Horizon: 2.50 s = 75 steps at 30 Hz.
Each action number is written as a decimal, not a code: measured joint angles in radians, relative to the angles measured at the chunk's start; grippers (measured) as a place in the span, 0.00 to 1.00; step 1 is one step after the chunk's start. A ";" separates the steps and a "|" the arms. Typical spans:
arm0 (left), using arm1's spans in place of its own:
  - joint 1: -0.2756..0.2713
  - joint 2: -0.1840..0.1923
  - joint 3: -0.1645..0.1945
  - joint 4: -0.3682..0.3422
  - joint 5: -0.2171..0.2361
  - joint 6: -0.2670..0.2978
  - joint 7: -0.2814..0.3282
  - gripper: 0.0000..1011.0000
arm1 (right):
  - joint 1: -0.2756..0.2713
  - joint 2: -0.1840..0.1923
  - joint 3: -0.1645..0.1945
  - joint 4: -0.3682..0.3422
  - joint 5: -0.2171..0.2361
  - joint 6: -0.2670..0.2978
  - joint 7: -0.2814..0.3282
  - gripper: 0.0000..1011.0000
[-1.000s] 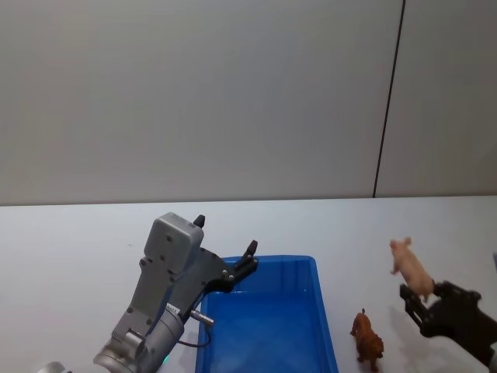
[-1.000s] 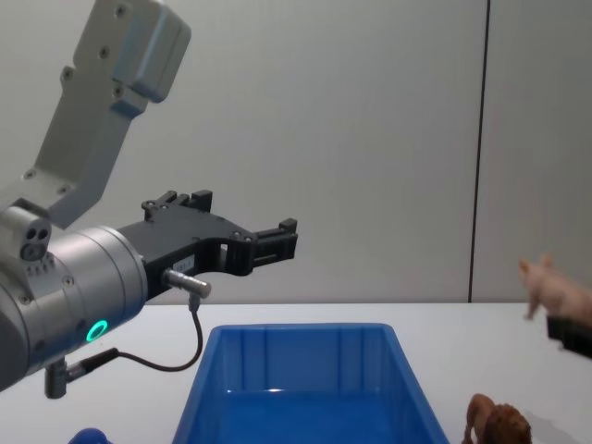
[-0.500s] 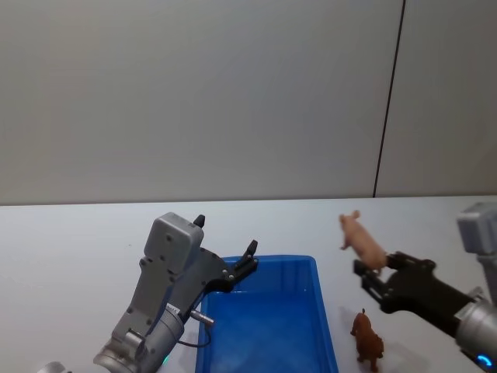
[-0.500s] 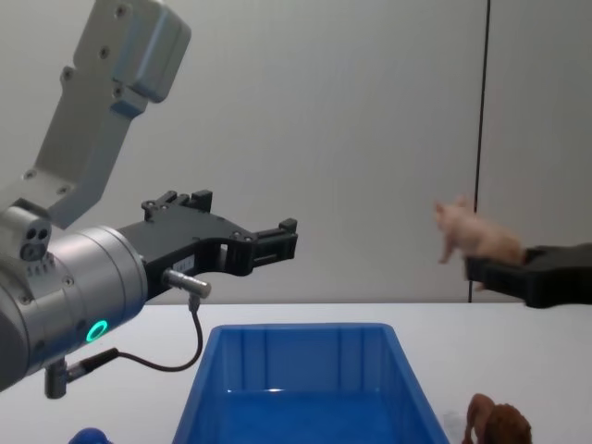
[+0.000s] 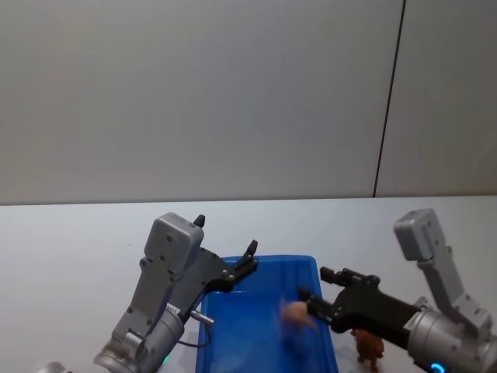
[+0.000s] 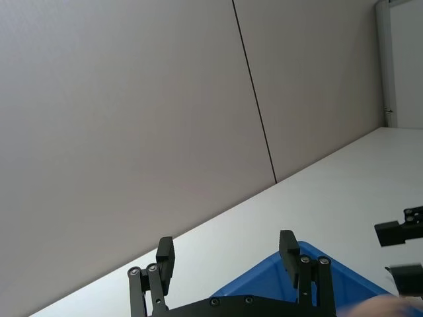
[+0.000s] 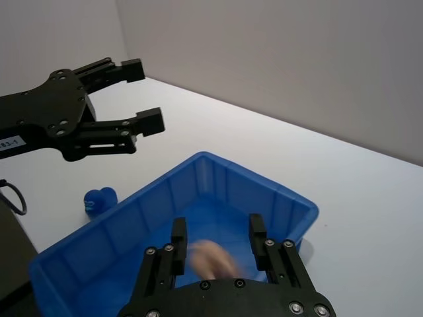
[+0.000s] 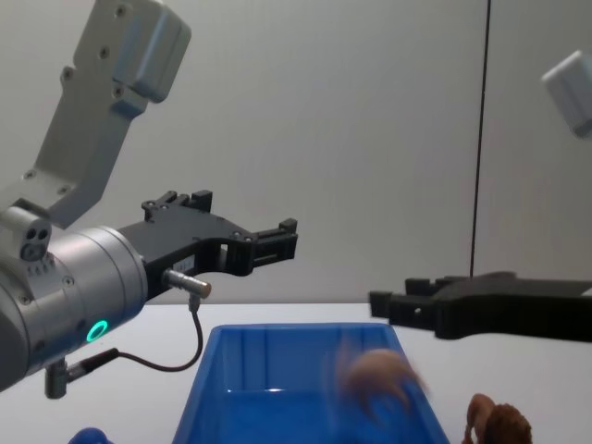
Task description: Pick up the two dolls from the table and place them into the box.
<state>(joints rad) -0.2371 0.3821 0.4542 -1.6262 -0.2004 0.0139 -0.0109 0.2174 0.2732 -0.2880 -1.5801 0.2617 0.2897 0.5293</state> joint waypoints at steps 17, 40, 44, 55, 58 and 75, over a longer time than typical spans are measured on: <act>0.000 0.000 0.000 0.000 0.000 0.000 0.000 0.99 | -0.009 0.000 -0.015 -0.006 0.004 -0.009 -0.032 0.99; 0.000 0.000 0.000 0.000 0.000 0.000 0.000 0.99 | -0.149 0.115 0.042 -0.100 0.090 -0.034 -0.170 0.99; 0.000 0.000 0.000 0.000 0.000 0.000 0.000 0.99 | -0.164 0.126 0.043 -0.097 0.092 -0.025 -0.175 0.99; 0.000 0.000 0.000 0.000 0.000 0.000 0.000 0.99 | -0.172 0.126 0.034 -0.058 0.076 -0.012 -0.177 0.99; 0.000 0.000 0.000 0.000 0.000 0.000 0.000 0.99 | -0.169 0.122 0.031 -0.045 0.070 -0.010 -0.178 0.99; 0.000 0.000 0.000 0.000 0.000 0.000 0.000 0.99 | -0.133 0.092 0.014 0.024 0.050 0.008 -0.185 0.61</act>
<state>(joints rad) -0.2371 0.3821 0.4543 -1.6262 -0.2004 0.0139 -0.0109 0.0849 0.3647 -0.2741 -1.5562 0.3119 0.2982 0.3444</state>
